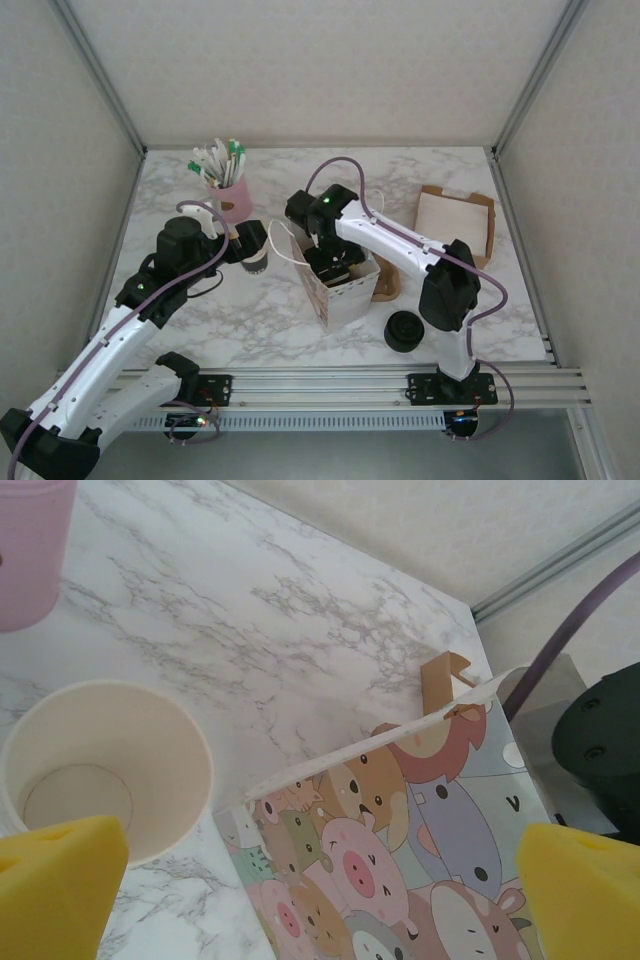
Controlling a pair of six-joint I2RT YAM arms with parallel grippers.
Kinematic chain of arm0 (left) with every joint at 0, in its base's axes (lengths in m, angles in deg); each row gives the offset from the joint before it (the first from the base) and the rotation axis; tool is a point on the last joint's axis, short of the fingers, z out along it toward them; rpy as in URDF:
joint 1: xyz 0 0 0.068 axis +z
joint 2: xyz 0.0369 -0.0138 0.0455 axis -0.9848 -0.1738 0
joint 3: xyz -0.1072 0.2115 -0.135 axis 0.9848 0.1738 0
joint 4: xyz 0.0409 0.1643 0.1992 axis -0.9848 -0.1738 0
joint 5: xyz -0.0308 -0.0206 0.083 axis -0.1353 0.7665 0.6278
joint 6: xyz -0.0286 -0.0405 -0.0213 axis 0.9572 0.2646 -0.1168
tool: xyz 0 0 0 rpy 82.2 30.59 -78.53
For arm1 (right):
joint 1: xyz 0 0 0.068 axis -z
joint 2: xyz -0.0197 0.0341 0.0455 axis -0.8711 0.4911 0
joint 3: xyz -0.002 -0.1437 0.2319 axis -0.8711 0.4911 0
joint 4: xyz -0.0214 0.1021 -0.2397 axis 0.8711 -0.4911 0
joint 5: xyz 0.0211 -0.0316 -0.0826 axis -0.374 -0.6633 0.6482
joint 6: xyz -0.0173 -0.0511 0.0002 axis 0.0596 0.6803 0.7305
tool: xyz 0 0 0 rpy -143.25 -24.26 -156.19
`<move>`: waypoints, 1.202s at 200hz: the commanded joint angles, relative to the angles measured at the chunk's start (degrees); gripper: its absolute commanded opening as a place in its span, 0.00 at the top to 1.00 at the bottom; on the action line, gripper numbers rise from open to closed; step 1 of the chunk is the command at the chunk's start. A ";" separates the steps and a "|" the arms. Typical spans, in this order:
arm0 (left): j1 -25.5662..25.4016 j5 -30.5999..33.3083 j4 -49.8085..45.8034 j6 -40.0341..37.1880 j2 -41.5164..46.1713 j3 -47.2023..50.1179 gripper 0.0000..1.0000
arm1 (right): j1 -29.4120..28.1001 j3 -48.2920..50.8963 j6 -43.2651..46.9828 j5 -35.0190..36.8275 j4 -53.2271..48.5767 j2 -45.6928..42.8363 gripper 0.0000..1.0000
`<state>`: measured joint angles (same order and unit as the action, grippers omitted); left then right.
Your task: Pack the takeout coffee
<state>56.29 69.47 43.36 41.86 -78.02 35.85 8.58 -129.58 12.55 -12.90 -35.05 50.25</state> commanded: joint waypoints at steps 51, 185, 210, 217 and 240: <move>-0.46 1.35 -0.88 0.10 1.10 -1.49 0.00 | -0.88 -4.59 -1.61 2.27 -5.27 -3.25 0.14; -0.47 1.61 -1.32 -0.17 1.39 -2.11 0.00 | -1.89 -9.14 -2.65 3.37 -8.32 -6.05 0.09; -0.47 1.62 -1.56 -0.25 1.32 -2.33 0.00 | -2.13 -9.49 -2.58 3.46 -8.41 -6.20 0.09; -0.47 1.71 -1.57 -0.25 1.40 -2.37 0.00 | -2.13 -9.62 -2.65 3.38 -8.42 -6.18 0.09; -0.47 1.79 -1.60 -0.34 1.27 -2.54 0.00 | -2.21 -9.89 -2.73 3.44 -8.58 -6.30 0.09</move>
<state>56.29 70.34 42.53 41.84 -77.28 35.24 7.07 -137.56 10.86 -10.39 -41.69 45.62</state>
